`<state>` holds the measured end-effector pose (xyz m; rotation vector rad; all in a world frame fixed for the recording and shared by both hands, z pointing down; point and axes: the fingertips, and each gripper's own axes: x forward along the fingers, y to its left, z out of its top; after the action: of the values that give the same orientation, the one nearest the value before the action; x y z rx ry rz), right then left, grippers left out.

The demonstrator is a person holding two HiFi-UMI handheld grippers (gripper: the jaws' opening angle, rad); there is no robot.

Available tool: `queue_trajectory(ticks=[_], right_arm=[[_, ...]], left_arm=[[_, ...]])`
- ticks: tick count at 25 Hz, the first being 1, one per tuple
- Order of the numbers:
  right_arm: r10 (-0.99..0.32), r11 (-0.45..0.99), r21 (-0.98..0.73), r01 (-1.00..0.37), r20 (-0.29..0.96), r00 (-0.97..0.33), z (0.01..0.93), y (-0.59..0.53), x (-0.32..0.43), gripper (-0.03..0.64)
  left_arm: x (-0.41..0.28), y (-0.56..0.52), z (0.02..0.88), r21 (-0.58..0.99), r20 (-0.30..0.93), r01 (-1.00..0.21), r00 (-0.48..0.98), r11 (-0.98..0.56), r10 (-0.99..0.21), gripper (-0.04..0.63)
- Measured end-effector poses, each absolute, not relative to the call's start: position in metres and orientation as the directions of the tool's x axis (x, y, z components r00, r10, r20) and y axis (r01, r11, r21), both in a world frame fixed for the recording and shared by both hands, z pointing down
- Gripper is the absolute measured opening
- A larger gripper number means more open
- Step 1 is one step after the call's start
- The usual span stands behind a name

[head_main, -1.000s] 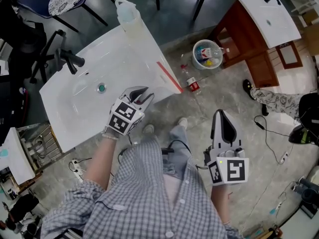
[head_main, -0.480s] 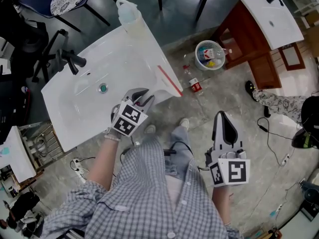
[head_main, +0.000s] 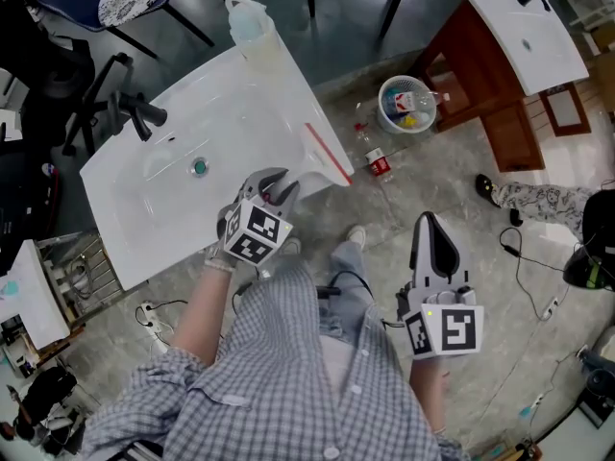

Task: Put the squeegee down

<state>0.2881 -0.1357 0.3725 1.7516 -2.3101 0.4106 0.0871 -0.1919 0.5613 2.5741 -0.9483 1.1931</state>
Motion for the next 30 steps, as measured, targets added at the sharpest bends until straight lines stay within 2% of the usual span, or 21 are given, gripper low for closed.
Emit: queue_trajectory(ticks=[12,20,30], right_arm=[[-0.900,0.272,-0.093,-0.958,0.328,-0.287,0.367,-0.137,0.279,0.009],[-0.897,0.282,-0.092,-0.955,0.327,-0.297,0.366,-0.136,0.275,0.009],[-0.885,0.330,-0.095,-0.939,0.314,-0.343,0.363,-0.142,0.259,0.009]], left_arm=[[0.087,-0.187,0.559,-0.076,0.709,-0.598,0.530,-0.798,-0.465,0.117],[0.087,-0.185,0.555,-0.027,0.677,-0.603,0.576,-0.797,-0.458,0.185],[0.077,-0.186,0.529,0.019,0.624,-0.649,0.602,-0.761,-0.498,0.189]])
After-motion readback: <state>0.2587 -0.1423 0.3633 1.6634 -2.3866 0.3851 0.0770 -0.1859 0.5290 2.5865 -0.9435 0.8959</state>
